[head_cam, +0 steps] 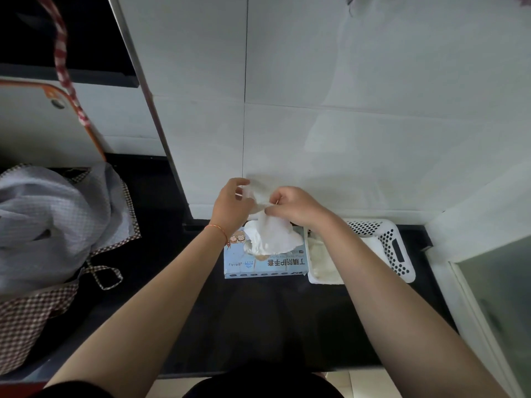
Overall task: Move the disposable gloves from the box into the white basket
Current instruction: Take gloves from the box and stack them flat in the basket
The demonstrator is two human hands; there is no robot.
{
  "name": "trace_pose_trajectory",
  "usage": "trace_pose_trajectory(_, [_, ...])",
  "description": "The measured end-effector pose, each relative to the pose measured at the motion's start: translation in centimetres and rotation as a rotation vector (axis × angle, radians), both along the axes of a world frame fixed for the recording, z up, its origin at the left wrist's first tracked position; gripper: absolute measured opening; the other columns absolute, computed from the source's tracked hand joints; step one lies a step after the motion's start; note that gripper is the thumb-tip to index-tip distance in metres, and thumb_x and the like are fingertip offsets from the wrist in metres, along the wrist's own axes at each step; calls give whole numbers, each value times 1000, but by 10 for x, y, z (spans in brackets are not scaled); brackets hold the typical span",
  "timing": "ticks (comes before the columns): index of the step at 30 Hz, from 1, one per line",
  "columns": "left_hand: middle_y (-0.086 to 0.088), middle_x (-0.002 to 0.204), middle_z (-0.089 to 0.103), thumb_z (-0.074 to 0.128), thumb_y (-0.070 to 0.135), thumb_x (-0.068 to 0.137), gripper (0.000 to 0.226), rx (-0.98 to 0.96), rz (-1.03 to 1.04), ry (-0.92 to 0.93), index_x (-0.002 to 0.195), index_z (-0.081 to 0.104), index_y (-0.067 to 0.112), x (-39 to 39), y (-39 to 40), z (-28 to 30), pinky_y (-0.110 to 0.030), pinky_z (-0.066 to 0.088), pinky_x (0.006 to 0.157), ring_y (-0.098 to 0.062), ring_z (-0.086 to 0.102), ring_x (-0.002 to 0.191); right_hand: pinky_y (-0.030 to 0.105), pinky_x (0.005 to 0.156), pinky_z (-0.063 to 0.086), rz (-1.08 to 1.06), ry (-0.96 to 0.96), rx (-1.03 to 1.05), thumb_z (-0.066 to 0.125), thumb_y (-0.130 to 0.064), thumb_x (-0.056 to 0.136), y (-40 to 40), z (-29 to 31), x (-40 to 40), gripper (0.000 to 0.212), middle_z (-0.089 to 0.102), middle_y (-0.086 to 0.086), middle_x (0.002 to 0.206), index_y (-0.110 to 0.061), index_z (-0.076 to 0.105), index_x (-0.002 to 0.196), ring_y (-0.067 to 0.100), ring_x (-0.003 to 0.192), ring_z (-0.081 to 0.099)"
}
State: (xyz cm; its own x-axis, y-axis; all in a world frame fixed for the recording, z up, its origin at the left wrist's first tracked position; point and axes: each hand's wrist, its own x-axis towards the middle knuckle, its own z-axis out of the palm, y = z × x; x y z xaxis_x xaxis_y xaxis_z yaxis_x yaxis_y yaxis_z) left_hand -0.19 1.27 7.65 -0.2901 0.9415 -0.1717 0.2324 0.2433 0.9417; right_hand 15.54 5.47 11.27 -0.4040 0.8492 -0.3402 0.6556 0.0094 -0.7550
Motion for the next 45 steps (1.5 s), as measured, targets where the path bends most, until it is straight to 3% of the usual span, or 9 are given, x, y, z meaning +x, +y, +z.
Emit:
trace_pose_trajectory(4, [14, 112, 65, 59, 3, 85, 35, -8, -318, -29, 110, 66, 25, 4, 2, 6, -26, 45, 94, -7, 56, 113, 29, 67, 48, 41, 2, -98, 73, -29, 84, -1, -6, 16, 16, 70, 8, 91, -20, 71, 98, 18, 77, 63])
trace_pose_trajectory(8, [7, 81, 71, 71, 22, 86, 13, -159, -526, 39, 98, 70, 23, 7, 6, 10, -19, 47, 74, -6, 63, 77, 30, 71, 47, 22, 26, -127, 76, -23, 83, 4, -3, 32, 11, 66, -1, 84, -23, 69, 91, 16, 76, 61])
trace_pose_trajectory(13, [2, 74, 67, 61, 17, 88, 11, -123, -327, 243, 83, 70, 15, 1, 11, 3, -16, 44, 56, -12, 57, 66, 33, 68, 49, 35, -161, -199, 74, -17, 85, 9, 5, 64, 10, 65, 7, 77, -10, 67, 85, 21, 68, 58])
trace_pose_trajectory(18, [11, 80, 59, 76, 23, 82, 19, -333, -731, 482, 94, 61, 22, 2, 9, 4, -22, 41, 68, -6, 55, 73, 23, 66, 42, -149, 29, -69, 75, -28, 83, 7, 14, 77, 18, 58, -6, 75, -12, 66, 82, 11, 71, 54])
trace_pose_trajectory(26, [5, 99, 75, 79, 21, 80, 19, -173, -646, -45, 99, 76, 20, 55, 5, 18, -20, 47, 85, -7, 68, 94, 34, 80, 50, -64, 100, -35, 73, -27, 86, 1, 25, 82, 17, 72, 9, 101, -14, 70, 95, 15, 86, 65])
trace_pose_trajectory(30, [-8, 106, 74, 68, 11, 89, 19, -280, -800, -187, 107, 74, 8, 68, 7, 10, -31, 52, 96, -18, 69, 99, 32, 70, 46, -158, 146, -10, 71, -29, 87, 5, 24, 104, 13, 69, 4, 86, -16, 70, 88, 16, 77, 61])
trace_pose_trajectory(34, [-15, 100, 70, 58, 9, 95, 22, -380, -746, -377, 108, 65, -6, 85, 7, -9, -28, 55, 86, -23, 68, 89, 28, 62, 44, -214, 105, -15, 68, -30, 90, 9, 15, 124, 21, 65, 4, 86, -10, 67, 95, 18, 72, 59])
trace_pose_trajectory(38, [-14, 99, 73, 60, 8, 93, 18, -300, -491, -346, 103, 71, -3, 98, 7, -22, -23, 55, 78, -21, 69, 89, 26, 56, 44, -245, 84, -24, 67, -30, 90, 12, 7, 137, 21, 69, 8, 90, -9, 66, 94, 19, 70, 60])
trace_pose_trajectory(45, [-20, 106, 70, 65, 16, 91, 27, -247, -467, -297, 107, 69, -6, 98, 9, -26, -36, 49, 99, -22, 63, 96, 23, 52, 45, -260, 120, -36, 67, -23, 90, 18, 0, 151, 12, 65, 3, 84, -11, 67, 94, 17, 69, 60])
